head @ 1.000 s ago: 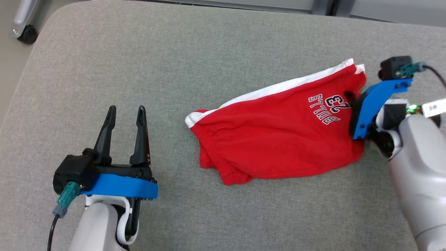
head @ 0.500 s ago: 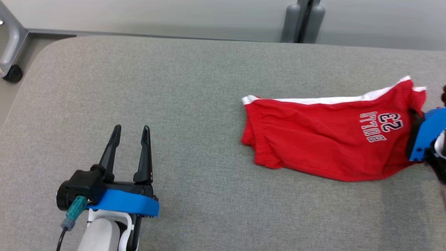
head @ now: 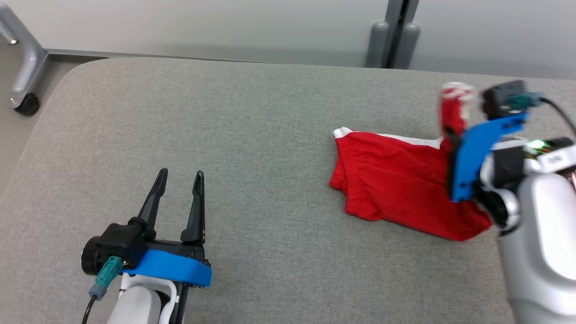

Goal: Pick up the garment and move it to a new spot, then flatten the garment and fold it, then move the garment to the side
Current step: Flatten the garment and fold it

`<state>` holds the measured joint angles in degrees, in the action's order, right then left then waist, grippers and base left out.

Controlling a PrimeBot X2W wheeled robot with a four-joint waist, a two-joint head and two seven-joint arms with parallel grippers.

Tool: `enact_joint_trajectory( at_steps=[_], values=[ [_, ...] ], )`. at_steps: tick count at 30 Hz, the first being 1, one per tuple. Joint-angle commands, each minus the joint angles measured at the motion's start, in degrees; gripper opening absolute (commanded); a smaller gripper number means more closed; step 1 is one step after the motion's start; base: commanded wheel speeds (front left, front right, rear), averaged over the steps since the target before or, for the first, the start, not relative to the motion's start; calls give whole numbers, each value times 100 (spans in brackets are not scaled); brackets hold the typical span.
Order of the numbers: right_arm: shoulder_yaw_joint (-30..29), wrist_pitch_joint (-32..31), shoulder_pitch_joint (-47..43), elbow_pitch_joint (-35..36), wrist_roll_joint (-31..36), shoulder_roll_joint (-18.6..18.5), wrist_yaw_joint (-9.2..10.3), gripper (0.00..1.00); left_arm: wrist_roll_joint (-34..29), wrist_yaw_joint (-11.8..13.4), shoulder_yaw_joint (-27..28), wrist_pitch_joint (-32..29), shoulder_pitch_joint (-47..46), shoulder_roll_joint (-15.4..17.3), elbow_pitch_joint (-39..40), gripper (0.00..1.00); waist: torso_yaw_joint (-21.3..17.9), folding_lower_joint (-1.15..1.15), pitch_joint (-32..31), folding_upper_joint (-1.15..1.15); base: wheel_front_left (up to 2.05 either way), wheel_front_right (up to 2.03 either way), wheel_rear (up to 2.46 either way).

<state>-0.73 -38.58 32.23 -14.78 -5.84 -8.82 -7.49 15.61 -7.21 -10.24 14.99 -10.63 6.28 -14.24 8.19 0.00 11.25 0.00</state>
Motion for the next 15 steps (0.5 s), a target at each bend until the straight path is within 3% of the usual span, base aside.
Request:
enact_joint_trajectory(
  at_steps=[1, 8, 9, 10, 11, 15],
  values=[
    [200, -56, 117, -6, -58, 76, -1, 0, 21, -42, -31, 26, -78, 6, -4, 100, 62, 0, 36, 0, 0, 0, 0],
    [855, 76, 418, -723, -225, 427, -1, 0, 97, -43, -179, 26, -188, -49, -53, 100, 417, 0, 177, 0, 0, 0, 0],
    [897, 147, 463, -865, -253, 460, -1, 6, 105, -43, -182, 26, -200, -55, -62, 100, 458, 0, 197, 0, 0, 0, 0],
    [902, 217, 493, -993, -287, 488, -1, 34, 112, -43, -209, 26, -219, -62, -67, 100, 510, 0, 220, 0, 0, 0, 0],
    [920, 299, 533, -1113, -305, 512, -1, 100, 121, -42, -221, 26, -232, -64, -77, 100, 549, 0, 232, 0, 0, 0, 0],
    [986, 635, 662, -1354, -469, 552, -1, 100, 134, -42, -208, 26, -232, -75, -98, 100, 626, 0, 234, 0, 0, 0, 0]
  ],
)
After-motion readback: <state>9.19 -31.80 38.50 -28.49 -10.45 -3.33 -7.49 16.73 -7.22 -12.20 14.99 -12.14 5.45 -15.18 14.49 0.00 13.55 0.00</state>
